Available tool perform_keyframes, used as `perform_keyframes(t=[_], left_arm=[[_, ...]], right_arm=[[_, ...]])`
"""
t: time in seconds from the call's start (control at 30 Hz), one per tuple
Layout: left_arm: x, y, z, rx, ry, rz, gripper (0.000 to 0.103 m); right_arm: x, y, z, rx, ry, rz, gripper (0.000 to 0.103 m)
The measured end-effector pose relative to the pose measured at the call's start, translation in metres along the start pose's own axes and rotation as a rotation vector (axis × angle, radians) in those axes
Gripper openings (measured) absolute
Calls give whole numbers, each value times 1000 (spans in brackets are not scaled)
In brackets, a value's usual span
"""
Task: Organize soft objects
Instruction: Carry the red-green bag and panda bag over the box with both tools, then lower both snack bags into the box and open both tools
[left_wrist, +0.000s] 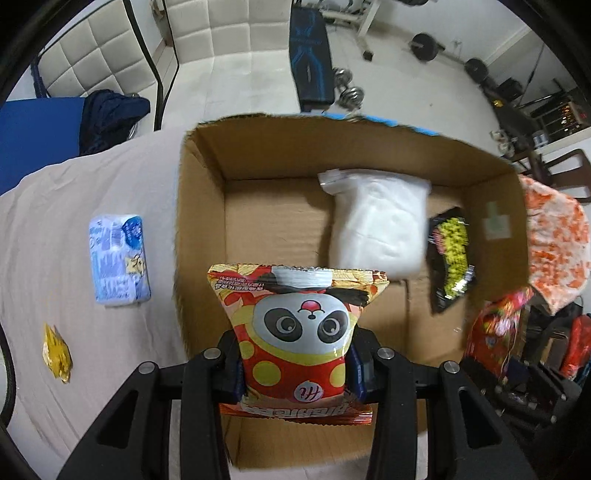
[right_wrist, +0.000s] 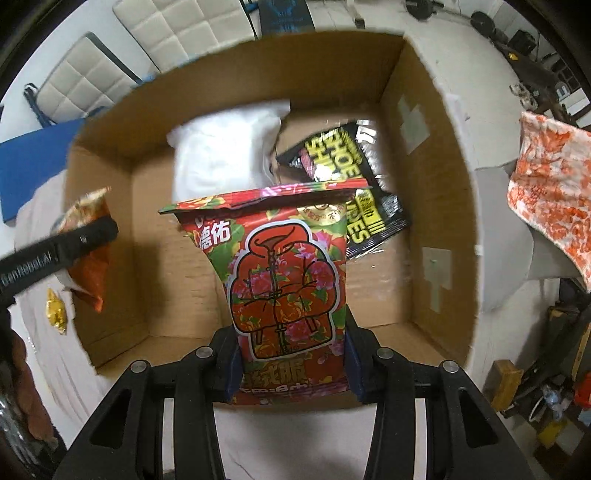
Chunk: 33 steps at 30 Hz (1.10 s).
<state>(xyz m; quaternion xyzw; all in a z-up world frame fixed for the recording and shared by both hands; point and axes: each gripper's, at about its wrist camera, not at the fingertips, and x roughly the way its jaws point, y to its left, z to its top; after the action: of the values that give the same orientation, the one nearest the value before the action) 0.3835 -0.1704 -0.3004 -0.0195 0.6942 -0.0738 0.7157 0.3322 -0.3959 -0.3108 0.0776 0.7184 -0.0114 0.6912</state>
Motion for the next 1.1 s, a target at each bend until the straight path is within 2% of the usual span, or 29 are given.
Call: perform_keyframes(t=[0.27, 0.57, 0.7, 0.77, 0.83, 0.9, 1.0, 1.03, 1.1], left_arm=[[35, -3, 32, -1, 55, 56, 39], [58, -5, 45, 1, 121, 82, 40], [59, -9, 47, 12, 127, 97, 45], [55, -11, 46, 12, 117, 95, 50], [51, -11, 47, 10, 106, 88, 59], [47, -11, 47, 6, 98, 78, 68], [39, -11, 44, 0, 86, 62, 74], [36, -11, 43, 0, 84, 57, 84], [29, -11, 38, 1, 78, 44, 93]], right_arm=[[46, 1, 11, -26, 86, -83, 47], [66, -19, 11, 7, 130, -90, 48], [67, -22, 7, 13, 127, -97, 48], [65, -21, 8, 6, 124, -102, 49], [60, -19, 4, -2, 116, -101, 49], [55, -13, 3, -12, 102, -108, 55], [44, -5, 1, -20, 82, -105, 65], [39, -5, 1, -24, 74, -103, 71], [30, -6, 3, -25, 58, -91, 83]])
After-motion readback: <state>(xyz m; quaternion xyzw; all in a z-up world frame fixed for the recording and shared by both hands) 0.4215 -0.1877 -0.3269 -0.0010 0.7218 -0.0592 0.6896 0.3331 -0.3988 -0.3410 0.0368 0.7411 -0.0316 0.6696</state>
